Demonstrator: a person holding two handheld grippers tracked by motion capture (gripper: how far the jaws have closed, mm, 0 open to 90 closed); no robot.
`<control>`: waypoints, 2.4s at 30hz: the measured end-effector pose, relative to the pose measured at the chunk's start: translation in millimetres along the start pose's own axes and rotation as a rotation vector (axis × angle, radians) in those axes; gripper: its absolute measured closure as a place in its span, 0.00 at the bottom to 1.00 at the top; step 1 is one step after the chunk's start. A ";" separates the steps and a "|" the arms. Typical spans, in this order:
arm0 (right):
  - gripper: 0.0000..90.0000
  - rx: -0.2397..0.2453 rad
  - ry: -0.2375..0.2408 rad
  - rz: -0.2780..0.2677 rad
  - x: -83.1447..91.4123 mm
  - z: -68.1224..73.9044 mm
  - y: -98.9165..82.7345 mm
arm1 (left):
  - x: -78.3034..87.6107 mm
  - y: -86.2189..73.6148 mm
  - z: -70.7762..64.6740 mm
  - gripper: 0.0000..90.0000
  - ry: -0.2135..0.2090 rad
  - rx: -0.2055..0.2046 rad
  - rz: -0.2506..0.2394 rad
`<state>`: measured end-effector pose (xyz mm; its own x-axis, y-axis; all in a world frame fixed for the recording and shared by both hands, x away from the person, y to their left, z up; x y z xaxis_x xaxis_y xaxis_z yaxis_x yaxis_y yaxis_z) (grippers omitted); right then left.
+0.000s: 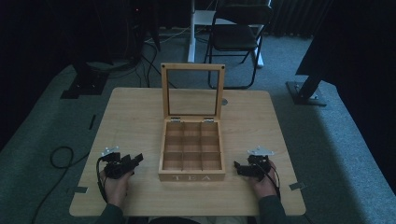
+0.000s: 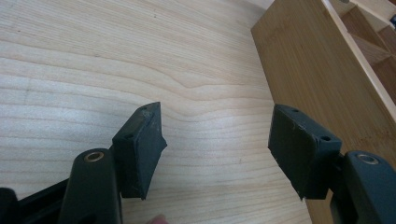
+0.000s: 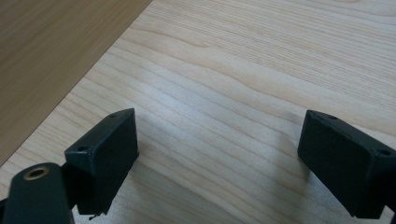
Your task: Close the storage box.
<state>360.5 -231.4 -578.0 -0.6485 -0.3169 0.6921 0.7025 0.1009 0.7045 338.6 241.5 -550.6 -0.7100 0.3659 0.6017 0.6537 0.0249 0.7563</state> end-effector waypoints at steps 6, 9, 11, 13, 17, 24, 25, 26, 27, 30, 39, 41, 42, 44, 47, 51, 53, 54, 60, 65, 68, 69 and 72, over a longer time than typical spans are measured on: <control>0.13 0.013 0.011 0.001 -0.4 1.1 0.1 | 1.8 0.4 -3.6 0.40 -0.014 -0.015 0.006; 0.13 0.016 0.013 0.002 -0.3 1.3 0.0 | 2.8 2.3 -8.9 0.40 -0.014 -0.050 0.004; 0.13 0.016 0.014 0.002 -0.3 1.3 0.0 | 2.8 2.3 -8.9 0.41 -0.014 -0.050 0.004; 0.13 0.016 0.014 0.002 -0.2 1.4 -0.1 | 3.3 4.7 -15.4 0.41 -0.025 -0.083 0.007; 0.13 0.016 0.014 0.002 -0.1 1.4 -0.2 | 5.9 10.7 -20.0 0.41 -0.038 -0.107 0.002; 0.13 0.017 0.014 0.002 -0.1 1.4 -0.3 | 11.6 26.6 -23.7 0.42 -0.051 -0.139 -0.013; 0.13 0.020 0.016 0.004 0.0 1.7 -0.4 | 12.3 28.8 -24.0 0.42 -0.052 -0.143 -0.017; 0.13 0.022 0.019 0.005 0.1 2.1 -0.6 | 13.1 30.7 -24.3 0.42 -0.052 -0.148 -0.019; 0.13 0.023 0.021 0.005 0.1 2.4 -0.6 | 13.6 32.6 -24.4 0.42 -0.052 -0.152 -0.020; 0.13 0.023 0.021 0.005 0.1 2.6 -0.7 | 14.9 38.3 -23.7 0.42 -0.052 -0.158 -0.025; 0.13 0.025 0.022 0.003 0.6 3.2 -1.4 | 19.6 61.5 -27.8 0.43 -0.053 -0.186 -0.054; 0.13 0.025 0.022 0.003 0.7 3.3 -1.6 | 21.1 67.7 -29.6 0.43 -0.052 -0.198 -0.063; 0.13 0.025 0.022 0.003 0.7 3.3 -1.6 | 21.5 70.7 -30.5 0.43 -0.053 -0.207 -0.065; 0.13 0.024 0.022 0.004 0.7 3.4 -1.6 | 22.3 76.0 -32.3 0.43 -0.054 -0.219 -0.068; 0.13 0.025 0.022 0.004 0.7 3.4 -1.6 | 23.3 83.7 -34.7 0.44 -0.072 -0.213 -0.077; 0.13 0.025 0.022 0.004 0.7 3.4 -1.6 | 24.6 90.8 -39.6 0.44 -0.079 -0.227 -0.084; 0.13 0.024 0.022 0.004 0.8 3.4 -1.6 | 25.0 96.6 -44.8 0.43 -0.084 -0.246 -0.091; 0.13 0.025 0.022 0.004 0.8 3.4 -1.6 | 25.2 98.5 -46.1 0.43 -0.086 -0.246 -0.094; 0.13 0.026 0.025 0.004 0.7 3.7 -1.6 | 25.6 108.4 -50.3 0.43 -0.085 -0.251 -0.113; 0.13 0.025 0.025 0.004 0.7 3.7 -1.7 | 24.5 116.0 -51.3 0.43 -0.076 -0.255 -0.120; 0.13 0.026 0.025 0.004 0.8 3.9 -1.8 | 24.1 121.5 -52.9 0.43 -0.070 -0.268 -0.123; 0.13 0.025 0.025 0.005 0.9 4.1 -1.9 | 24.2 123.5 -53.5 0.43 -0.069 -0.271 -0.124; 0.13 0.029 0.027 0.004 1.0 4.2 -2.0 | 23.4 129.6 -55.0 0.43 -0.059 -0.280 -0.132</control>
<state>357.2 -227.9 -578.1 -0.6370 -0.3417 0.6910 0.6962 0.1297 0.7060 392.4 202.2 -424.3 -0.7621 0.4305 0.4836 0.4533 -0.1786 0.8733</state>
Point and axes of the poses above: each handheld gripper's, and its own axes: x roughly backward along the jaws, y roughly out of its top, z roughly to its left, the point moved 4 cm from there along -x, roughly forward along the jaws, and after that the axes turned 12 degrees about -x, right-handed, at the moved point
